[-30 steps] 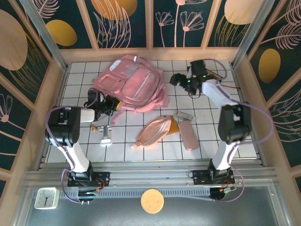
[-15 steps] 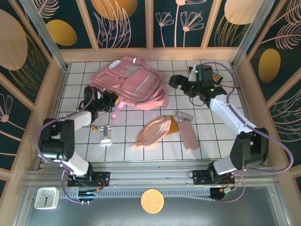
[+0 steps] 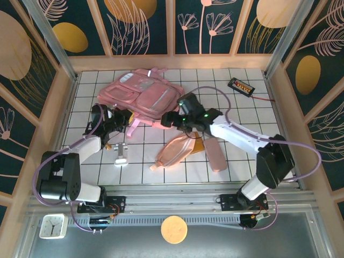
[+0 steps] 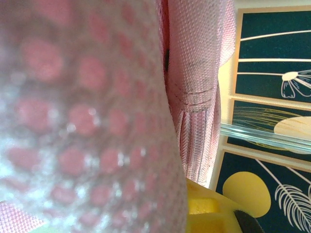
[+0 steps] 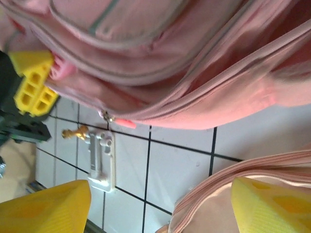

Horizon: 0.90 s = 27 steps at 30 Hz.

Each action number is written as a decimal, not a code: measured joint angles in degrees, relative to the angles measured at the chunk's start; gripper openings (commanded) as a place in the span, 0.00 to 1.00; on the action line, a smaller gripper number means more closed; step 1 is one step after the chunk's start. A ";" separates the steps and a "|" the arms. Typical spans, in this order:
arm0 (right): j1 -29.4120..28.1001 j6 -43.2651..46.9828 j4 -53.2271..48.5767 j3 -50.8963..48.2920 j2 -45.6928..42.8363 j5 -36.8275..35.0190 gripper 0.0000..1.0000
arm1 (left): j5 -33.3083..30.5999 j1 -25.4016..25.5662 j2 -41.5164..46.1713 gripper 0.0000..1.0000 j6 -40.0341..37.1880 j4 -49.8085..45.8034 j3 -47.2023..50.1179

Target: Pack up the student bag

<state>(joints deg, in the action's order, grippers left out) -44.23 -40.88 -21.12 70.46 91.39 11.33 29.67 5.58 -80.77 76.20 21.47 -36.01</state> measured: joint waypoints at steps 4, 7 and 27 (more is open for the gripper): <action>-3.32 -0.31 -0.26 4.04 5.77 -2.05 0.68 | -0.15 0.00 1.27 0.00 0.44 0.22 1.03; -4.52 -0.37 -0.46 6.23 8.61 -2.89 0.67 | -0.20 0.00 2.27 0.00 0.61 0.24 1.60; -7.13 -1.64 -3.82 17.55 20.17 -7.76 0.49 | -0.55 0.44 3.04 0.00 0.83 0.39 1.95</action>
<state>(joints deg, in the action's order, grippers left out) -51.35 -42.52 -24.95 88.01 111.57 3.57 29.12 6.02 -77.73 77.03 21.87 -34.06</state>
